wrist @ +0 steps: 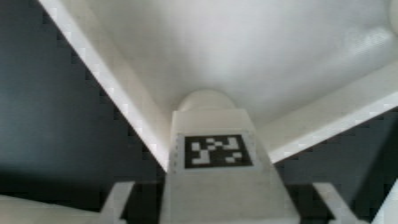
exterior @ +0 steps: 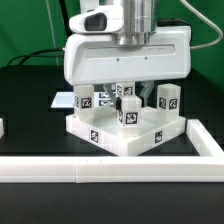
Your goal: Assemble square table
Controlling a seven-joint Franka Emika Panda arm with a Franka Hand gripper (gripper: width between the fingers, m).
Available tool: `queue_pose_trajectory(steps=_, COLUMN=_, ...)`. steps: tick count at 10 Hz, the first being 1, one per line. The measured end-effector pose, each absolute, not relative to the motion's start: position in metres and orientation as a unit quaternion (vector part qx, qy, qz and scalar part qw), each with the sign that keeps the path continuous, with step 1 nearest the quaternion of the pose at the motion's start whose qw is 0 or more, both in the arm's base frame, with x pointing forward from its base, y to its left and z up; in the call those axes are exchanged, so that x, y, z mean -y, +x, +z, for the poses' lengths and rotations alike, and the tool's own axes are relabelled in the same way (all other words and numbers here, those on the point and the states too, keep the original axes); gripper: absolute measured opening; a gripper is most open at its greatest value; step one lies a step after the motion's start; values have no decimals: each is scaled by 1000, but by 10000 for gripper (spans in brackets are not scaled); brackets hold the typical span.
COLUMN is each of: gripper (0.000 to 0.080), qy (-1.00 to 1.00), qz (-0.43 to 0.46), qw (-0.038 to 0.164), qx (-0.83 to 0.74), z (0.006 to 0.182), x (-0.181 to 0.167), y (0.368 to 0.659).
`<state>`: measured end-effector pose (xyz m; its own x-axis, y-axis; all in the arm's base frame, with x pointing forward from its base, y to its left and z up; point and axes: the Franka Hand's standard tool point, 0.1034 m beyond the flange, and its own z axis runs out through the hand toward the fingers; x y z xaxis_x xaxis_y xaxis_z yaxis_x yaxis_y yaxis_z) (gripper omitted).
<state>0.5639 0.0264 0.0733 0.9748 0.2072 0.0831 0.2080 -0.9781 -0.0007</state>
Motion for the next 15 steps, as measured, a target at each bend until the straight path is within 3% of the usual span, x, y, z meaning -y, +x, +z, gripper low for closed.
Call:
queue_pose_trajectory(steps=2, gripper=289, qy=-994, qz=-41, qw=5, qx=103, z=73, x=-26, y=564)
queue_pose_trajectory(steps=13, gripper=290, qy=-867, qz=-43, qw=46, qx=-494, z=74, x=-47, y=564)
queue_pose_trajectory(steps=15, gripper=291, qy=-838, qz=-30, qw=41, qx=-543, z=72, x=-44, y=560)
